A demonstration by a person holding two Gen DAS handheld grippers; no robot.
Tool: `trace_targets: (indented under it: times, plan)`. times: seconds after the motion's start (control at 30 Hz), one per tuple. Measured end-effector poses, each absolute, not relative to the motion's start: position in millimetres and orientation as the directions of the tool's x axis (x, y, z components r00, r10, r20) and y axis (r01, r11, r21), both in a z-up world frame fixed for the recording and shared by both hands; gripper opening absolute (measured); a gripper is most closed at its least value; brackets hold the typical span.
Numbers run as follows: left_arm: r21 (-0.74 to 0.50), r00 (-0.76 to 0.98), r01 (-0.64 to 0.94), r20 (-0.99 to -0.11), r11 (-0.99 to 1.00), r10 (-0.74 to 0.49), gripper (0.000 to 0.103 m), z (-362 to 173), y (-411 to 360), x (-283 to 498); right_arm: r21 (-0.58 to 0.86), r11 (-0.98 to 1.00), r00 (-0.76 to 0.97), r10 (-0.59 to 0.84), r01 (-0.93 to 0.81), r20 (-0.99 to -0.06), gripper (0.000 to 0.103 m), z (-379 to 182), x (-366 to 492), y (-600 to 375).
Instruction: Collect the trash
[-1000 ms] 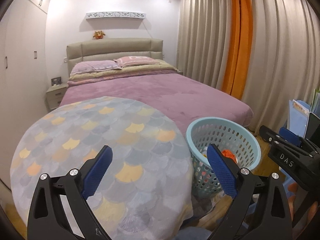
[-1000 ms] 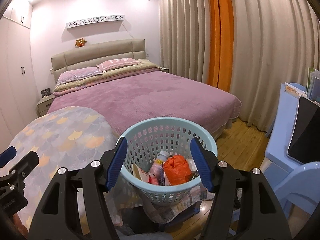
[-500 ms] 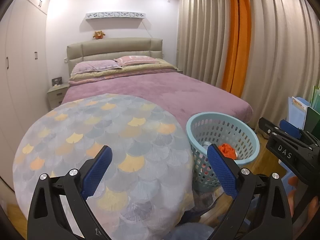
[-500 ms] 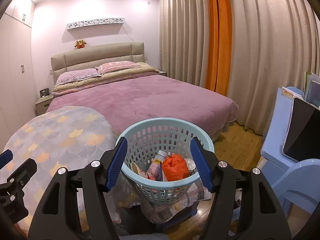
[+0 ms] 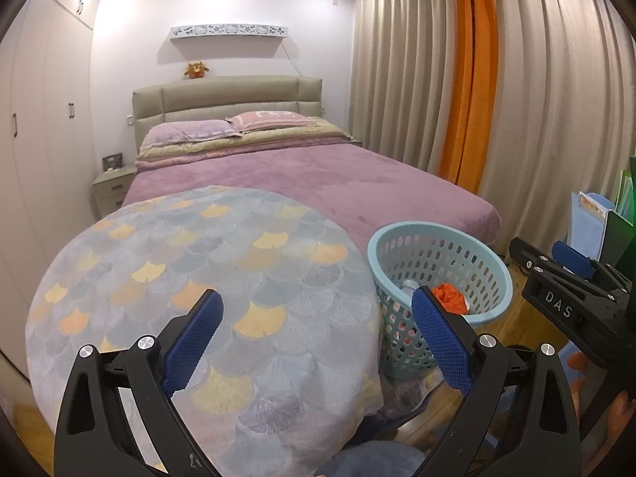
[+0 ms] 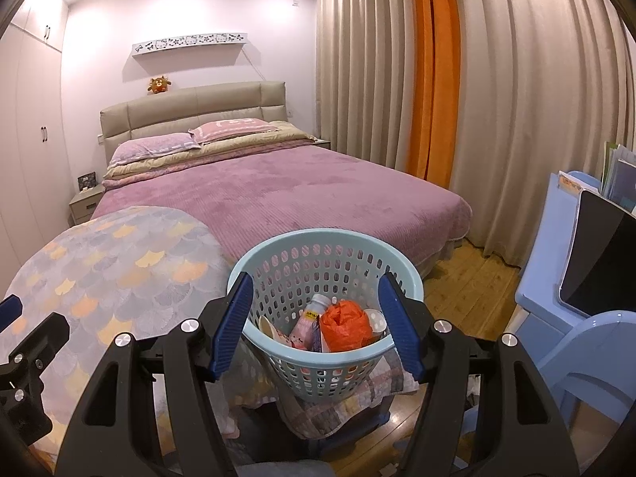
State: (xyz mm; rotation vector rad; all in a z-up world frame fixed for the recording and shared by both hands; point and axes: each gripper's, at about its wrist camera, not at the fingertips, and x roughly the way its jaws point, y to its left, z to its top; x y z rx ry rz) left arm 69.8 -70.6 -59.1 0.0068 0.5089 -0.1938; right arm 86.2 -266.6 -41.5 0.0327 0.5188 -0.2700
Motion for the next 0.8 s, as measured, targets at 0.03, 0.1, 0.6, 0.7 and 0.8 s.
trace_targets:
  times: [0.03,0.1,0.6,0.7,0.8]
  plan:
    - [-0.042,0.854,0.187,-0.486,0.981,-0.184,0.093,-59.1,-70.6,69.4,-0.035,0.964,0.833,-0.245,0.263,-0.495,0.062,-41.2,86.6,-267.3]
    - [-0.042,0.853,0.189,-0.488,0.981,-0.185,0.093,-59.2,-70.9,68.2,-0.032,0.965,0.833,-0.243,0.262,-0.497,0.062,-41.8,86.7,-268.5]
    - [-0.042,0.850,0.198,-0.490,0.979,-0.193,0.093,-59.0,-74.1,67.2,-0.030,0.968,0.839,-0.233,0.251,-0.491,0.065,-42.8,84.3,-268.6]
    - [-0.043,0.849,0.203,-0.490,0.978,-0.197,0.093,-58.3,-75.1,67.3,-0.029,0.968,0.841,-0.230,0.248,-0.490,0.065,-42.8,84.1,-268.1]
    - [-0.042,0.849,0.203,-0.490,0.978,-0.198,0.093,-58.1,-76.1,66.8,-0.027,0.968,0.840,-0.229,0.248,-0.492,0.065,-43.2,84.0,-268.0]
